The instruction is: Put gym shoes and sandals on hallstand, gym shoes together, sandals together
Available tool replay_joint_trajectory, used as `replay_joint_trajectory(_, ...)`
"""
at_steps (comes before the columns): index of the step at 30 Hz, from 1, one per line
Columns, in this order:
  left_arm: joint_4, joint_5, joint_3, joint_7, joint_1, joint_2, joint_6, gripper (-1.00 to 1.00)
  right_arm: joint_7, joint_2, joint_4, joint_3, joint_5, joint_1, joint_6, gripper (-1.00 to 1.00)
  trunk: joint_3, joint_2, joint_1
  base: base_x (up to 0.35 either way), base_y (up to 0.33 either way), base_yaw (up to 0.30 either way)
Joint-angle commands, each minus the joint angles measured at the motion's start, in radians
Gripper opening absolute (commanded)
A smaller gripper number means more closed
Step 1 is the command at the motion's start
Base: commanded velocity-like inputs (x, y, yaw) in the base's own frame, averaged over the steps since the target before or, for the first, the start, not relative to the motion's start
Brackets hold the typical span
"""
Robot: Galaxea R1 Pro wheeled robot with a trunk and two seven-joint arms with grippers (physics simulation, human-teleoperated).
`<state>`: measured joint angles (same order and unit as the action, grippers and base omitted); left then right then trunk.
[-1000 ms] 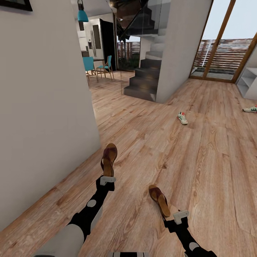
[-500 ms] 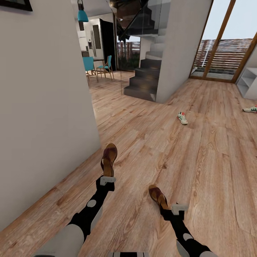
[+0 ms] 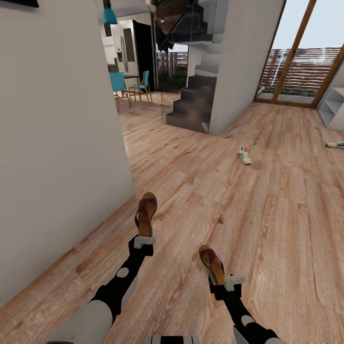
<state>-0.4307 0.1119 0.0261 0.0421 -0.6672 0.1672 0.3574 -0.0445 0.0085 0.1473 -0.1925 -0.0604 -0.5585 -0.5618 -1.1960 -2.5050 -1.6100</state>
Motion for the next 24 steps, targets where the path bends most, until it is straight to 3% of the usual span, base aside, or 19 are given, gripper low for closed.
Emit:
replay_joint_trajectory(1, 0.000, 0.003, 0.000, -0.001, 0.000, 0.000, 0.000, -1.00, 0.000, -0.001, 0.000, 0.000, 0.001, 0.000, 0.000, 1.00, 0.000, 0.000, 0.000, 0.000, 0.000, 0.000)
replay_joint_trajectory(4, 0.000, 0.003, 0.000, -0.001, 0.000, 0.000, 0.000, -1.00, 0.000, -0.004, 0.000, -0.001, 0.004, 0.000, 0.000, 1.00, 0.000, 0.000, 0.000, 0.000, 0.000, 0.000)
replay_joint_trajectory(24, 0.000, 0.004, 0.000, -0.001, 0.000, 0.000, 0.000, -1.00, 0.000, -0.027, 0.000, -0.001, 0.005, 0.000, 0.000, 1.00, -0.077, -0.005, -0.009, 0.000, 0.000, 0.000)
